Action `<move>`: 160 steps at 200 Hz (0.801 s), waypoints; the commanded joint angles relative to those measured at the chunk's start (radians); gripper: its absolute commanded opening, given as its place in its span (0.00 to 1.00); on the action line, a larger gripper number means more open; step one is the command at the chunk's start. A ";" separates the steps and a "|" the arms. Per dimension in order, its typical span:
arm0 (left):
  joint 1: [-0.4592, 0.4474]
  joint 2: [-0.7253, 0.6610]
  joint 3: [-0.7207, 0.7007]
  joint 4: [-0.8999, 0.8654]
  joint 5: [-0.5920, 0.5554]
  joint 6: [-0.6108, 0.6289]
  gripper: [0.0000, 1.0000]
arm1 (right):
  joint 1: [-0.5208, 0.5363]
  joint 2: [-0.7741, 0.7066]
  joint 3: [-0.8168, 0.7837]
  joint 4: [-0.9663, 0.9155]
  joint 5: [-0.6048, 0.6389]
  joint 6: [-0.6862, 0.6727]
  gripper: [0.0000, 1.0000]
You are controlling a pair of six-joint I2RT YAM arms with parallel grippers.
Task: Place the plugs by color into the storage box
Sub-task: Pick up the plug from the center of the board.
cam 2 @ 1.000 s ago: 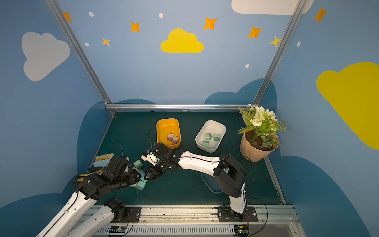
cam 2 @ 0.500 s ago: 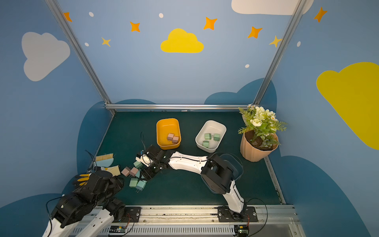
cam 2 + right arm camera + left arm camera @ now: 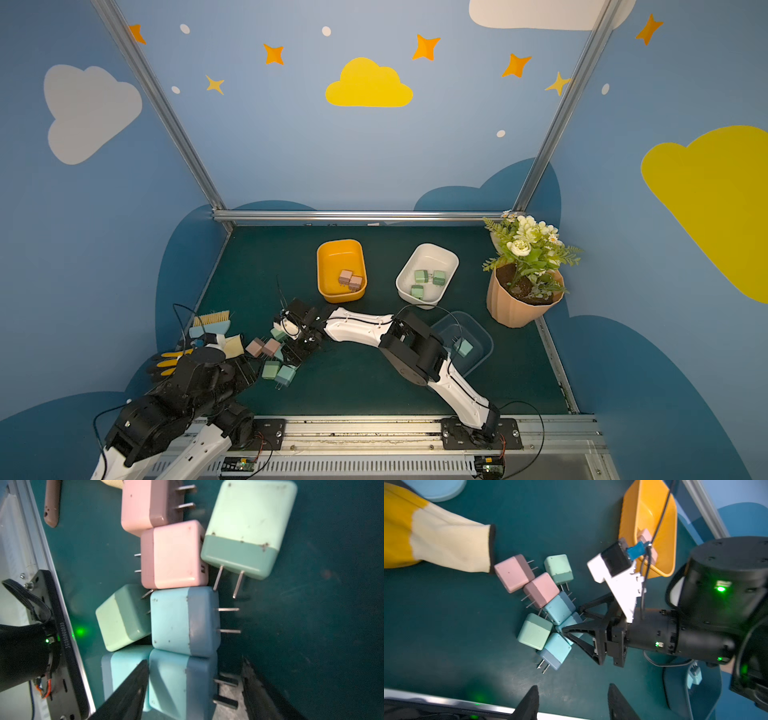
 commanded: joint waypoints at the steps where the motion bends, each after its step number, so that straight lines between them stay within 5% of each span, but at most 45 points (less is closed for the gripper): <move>1: 0.003 -0.068 -0.008 0.052 0.066 0.052 0.53 | 0.010 0.014 0.019 -0.066 0.027 -0.033 0.72; 62: 0.003 -0.211 -0.027 0.076 0.066 0.052 0.53 | 0.037 0.020 0.021 -0.117 0.091 -0.137 0.75; 160: 0.004 0.005 -0.038 0.126 0.167 0.104 0.56 | 0.038 0.001 0.020 -0.191 0.223 -0.184 0.56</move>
